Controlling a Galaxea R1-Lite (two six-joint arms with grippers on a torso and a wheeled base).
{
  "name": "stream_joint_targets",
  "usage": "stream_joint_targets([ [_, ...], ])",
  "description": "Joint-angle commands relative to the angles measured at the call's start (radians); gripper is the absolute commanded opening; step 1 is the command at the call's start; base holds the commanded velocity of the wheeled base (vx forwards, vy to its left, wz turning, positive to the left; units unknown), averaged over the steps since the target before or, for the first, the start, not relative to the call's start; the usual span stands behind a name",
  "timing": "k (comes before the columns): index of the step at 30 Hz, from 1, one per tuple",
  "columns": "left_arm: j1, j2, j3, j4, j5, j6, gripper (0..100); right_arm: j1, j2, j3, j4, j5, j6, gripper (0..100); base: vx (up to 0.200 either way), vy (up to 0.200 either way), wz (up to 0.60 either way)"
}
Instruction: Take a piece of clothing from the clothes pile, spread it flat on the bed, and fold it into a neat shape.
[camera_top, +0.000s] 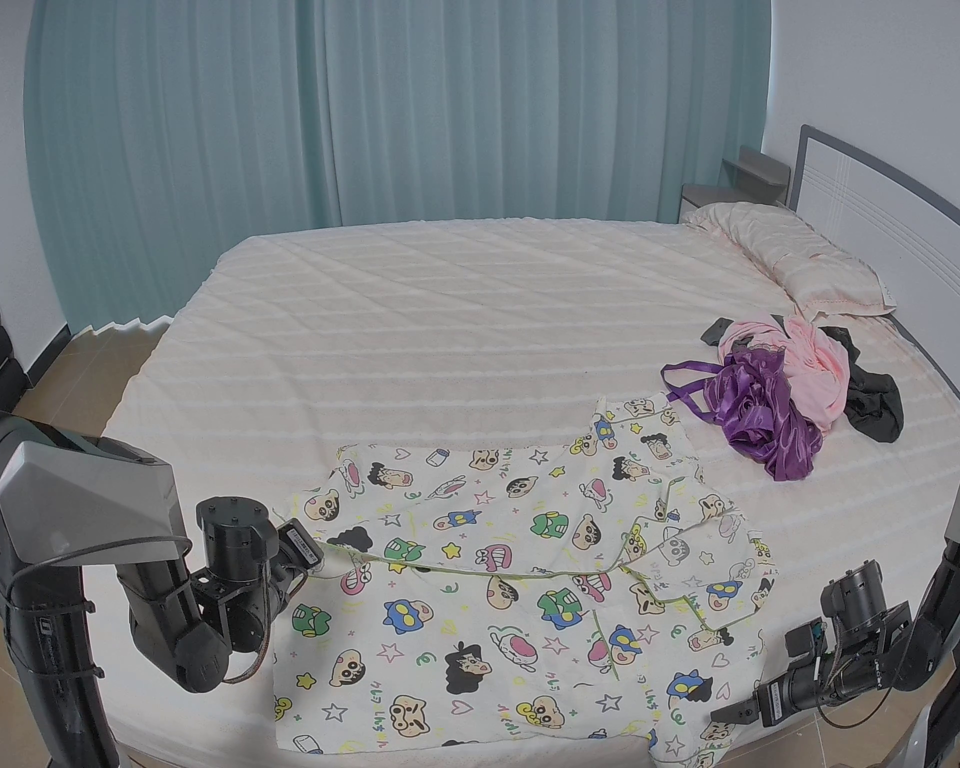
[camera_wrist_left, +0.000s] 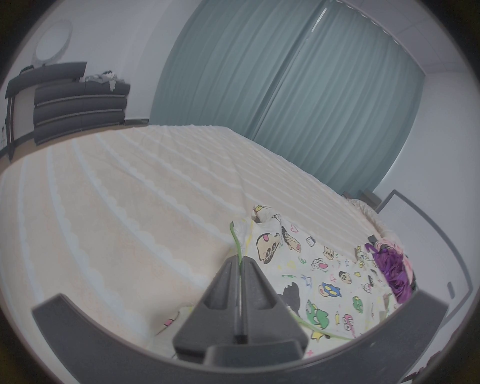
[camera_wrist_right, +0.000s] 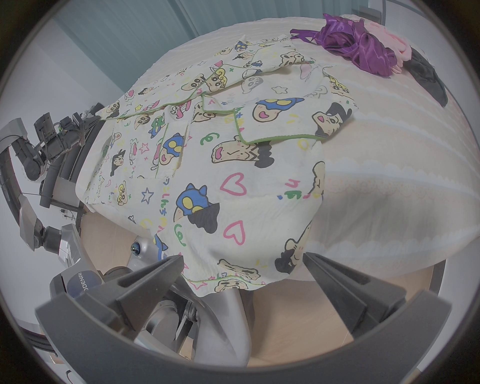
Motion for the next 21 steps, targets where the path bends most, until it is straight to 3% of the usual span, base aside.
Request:
stream_joint_targets([
  [1, -0.005, 0.009, 0.007, -0.007, 0.022, 0.025, 0, 0.0, -0.002, 0.015, -0.001, 0.0, 0.0, 100, 0.0, 0.0, 0.0],
  [8, -0.036, 0.122, -0.003, -0.007, 0.025, 0.02, 0, 0.0, -0.005, 0.015, -0.001, 0.0, 0.0, 100, 0.0, 0.0, 0.0],
  [9, -0.035, 0.124, -0.003, -0.007, 0.025, 0.022, 100, 0.0, -0.005, 0.016, -0.001, 0.0, 0.0, 100, 0.0, 0.0, 0.0],
  [16, -0.013, 0.036, 0.003, -0.006, 0.025, 0.023, 100, -0.018, -0.11, 0.016, -0.019, 0.002, 0.009, 100, 0.0, 0.0, 0.0],
  [21, 0.028, -0.045, 0.003, -0.002, 0.005, 0.023, 100, -0.023, -0.227, -0.011, -0.018, 0.008, 0.112, 100, 0.0, 0.0, 0.0],
])
